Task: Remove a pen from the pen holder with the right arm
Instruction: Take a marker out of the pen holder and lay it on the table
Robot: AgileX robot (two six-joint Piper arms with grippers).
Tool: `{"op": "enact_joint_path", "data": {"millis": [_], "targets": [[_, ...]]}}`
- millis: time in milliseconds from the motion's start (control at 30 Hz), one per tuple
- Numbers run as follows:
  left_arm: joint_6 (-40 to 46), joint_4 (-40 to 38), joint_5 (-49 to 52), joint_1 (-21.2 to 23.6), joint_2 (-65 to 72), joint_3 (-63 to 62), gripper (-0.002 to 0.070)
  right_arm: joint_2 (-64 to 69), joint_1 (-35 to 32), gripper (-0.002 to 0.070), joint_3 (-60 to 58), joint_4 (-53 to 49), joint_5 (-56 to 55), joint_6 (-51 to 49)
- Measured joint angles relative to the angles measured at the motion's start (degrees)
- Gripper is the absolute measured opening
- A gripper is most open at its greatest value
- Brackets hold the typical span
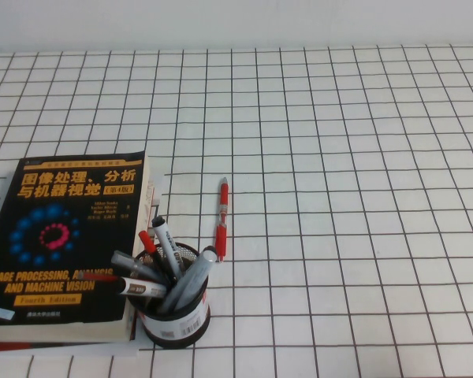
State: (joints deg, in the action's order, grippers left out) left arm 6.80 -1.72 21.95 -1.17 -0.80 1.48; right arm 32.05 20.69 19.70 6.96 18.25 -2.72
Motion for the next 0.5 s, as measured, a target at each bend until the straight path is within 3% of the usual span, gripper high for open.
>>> {"op": "enact_joint_path", "data": {"millis": [200,500], "targets": [[0.0,0.0,0.0,0.0,0.0,0.0,-0.0004,-11.93,-9.85,-0.0015,-13.29,0.0,-12.19,0.0],[0.0,0.0,0.0,0.0,0.0,0.0,-0.0004,-26.12,-15.54,-0.0015,-21.12,-0.11,-12.83,0.0]]}}
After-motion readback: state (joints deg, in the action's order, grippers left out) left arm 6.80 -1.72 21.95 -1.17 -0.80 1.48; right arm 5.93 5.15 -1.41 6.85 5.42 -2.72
